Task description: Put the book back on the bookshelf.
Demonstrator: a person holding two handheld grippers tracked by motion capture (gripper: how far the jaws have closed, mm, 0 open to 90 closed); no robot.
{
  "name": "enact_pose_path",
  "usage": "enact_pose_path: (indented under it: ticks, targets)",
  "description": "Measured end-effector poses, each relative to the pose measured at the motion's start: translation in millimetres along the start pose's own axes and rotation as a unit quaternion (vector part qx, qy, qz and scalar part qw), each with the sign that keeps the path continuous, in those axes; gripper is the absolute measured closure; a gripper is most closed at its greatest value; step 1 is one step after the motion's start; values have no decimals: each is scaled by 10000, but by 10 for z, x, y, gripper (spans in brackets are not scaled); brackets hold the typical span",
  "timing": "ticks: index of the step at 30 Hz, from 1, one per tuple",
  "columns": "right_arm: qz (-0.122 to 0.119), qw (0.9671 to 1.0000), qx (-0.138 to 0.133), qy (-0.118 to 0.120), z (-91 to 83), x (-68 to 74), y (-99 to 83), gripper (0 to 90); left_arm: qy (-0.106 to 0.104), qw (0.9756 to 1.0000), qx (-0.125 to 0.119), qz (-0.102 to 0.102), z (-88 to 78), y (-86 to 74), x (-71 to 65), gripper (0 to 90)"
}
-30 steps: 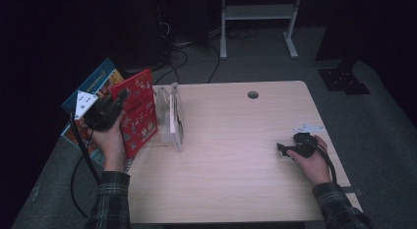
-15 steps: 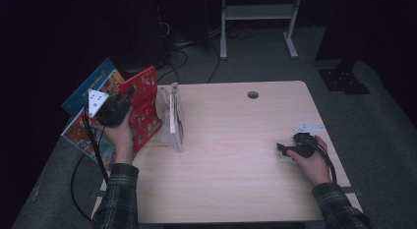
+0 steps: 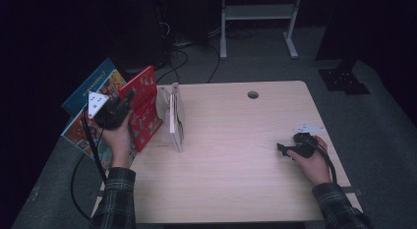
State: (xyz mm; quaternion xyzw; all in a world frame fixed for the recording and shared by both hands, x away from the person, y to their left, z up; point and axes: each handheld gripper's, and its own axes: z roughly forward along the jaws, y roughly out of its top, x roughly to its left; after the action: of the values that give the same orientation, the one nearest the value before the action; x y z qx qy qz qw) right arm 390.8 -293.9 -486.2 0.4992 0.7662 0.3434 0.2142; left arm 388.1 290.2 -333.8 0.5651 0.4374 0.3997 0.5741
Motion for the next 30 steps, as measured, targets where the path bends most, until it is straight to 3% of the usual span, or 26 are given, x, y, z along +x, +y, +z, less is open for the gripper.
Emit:
enact_pose_path:
  ticks: [13,20,26,30]
  targets:
    - [1,10000,0,0,0,0,0,172,82,9990,416,-169,-128,-101,45,791]
    - [4,10000,2,0,-1,1,-1,172,79,9980,619,-131,-119,-155,23,787]
    - [3,10000,3,2,-1,1,-1,172,-90,9969,743,-238,-133,-148,39,753]
    - [-2,10000,2,7,-3,1,-3,172,-128,9956,922,-125,-169,-152,39,734]
